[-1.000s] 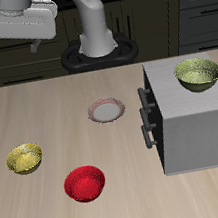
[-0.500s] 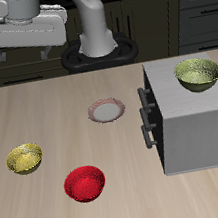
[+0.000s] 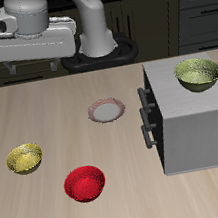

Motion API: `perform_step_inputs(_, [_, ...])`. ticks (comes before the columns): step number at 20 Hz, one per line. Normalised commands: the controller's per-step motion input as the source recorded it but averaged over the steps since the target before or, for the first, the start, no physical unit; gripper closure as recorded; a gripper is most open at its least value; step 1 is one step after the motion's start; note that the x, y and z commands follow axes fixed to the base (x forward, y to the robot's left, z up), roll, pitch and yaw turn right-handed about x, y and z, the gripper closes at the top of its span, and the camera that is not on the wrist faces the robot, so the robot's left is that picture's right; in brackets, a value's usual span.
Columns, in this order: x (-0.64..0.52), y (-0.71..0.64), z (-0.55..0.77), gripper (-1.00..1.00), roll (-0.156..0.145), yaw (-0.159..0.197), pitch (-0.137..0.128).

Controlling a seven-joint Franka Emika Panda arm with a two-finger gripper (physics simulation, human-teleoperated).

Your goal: Place the yellow bowl on the plate

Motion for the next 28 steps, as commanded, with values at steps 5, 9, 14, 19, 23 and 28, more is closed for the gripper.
perform_step_inputs(5, [0.13, 0.13, -0.41, -1.0, 0.017, -0.003, 0.052])
perform_step_inputs(9, [0.02, 0.06, -0.31, -1.0, 0.003, -0.008, 0.038])
perform_step_inputs(14, [0.0, 0.0, -0.2, -1.0, 0.0, -0.006, 0.025])
perform_step_inputs(19, [-0.06, -0.12, -0.18, -1.0, -0.01, 0.01, 0.005])
perform_step_inputs(23, [-0.14, -0.18, -0.14, -1.0, 0.01, -0.012, -0.021])
perform_step_inputs(28, [-0.09, -0.17, -0.21, -1.0, -0.009, -0.008, 0.014])
